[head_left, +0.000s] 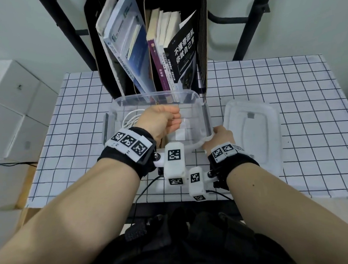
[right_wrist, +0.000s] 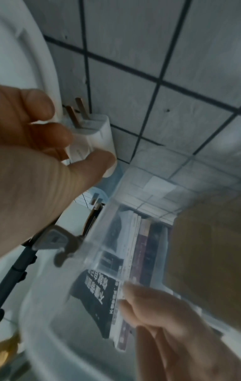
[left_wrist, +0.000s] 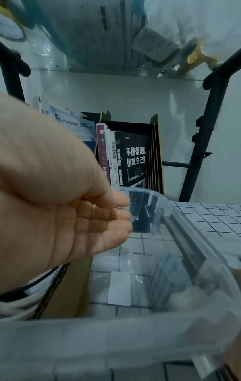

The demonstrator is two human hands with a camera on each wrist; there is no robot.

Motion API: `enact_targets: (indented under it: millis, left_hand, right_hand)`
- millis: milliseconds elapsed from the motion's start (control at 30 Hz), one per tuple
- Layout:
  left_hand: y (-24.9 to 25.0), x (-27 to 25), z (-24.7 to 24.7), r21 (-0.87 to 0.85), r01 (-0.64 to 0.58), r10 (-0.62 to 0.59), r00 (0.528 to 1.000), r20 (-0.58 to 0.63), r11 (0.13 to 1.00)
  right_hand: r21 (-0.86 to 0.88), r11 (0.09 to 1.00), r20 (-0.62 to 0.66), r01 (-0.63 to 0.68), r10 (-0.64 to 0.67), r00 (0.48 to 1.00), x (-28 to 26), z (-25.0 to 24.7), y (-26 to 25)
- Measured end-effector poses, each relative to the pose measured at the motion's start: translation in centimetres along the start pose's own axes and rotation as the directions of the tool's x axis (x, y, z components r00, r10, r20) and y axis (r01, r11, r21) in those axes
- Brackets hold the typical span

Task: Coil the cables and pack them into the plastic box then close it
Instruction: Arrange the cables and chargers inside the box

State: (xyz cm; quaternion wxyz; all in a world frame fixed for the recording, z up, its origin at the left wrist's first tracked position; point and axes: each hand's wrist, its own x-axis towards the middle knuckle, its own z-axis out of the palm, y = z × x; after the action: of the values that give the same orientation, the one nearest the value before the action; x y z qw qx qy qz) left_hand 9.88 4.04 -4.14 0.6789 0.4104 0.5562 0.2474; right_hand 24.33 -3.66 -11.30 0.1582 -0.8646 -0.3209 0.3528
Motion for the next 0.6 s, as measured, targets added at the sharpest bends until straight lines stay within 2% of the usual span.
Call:
enact_targets:
  millis: [433, 600]
  left_hand:
    - [0.0, -0.3, -0.7, -0.056, 0.013, -0.013, 1.0, -0.004, 0.998]
    - [0.1, -0.6, -0.4, -0.069, 0.005, -0.004, 1.0, 0.007, 0.998]
  right_hand:
    - [-0.119, 0.993, -0.006, 0.008, -0.009, 1.0, -0.5, -0.9, -0.8]
    - [-0.048, 0.999, -0.011, -0.017, 0.016, 1.0, -0.5, -1.5, -0.5]
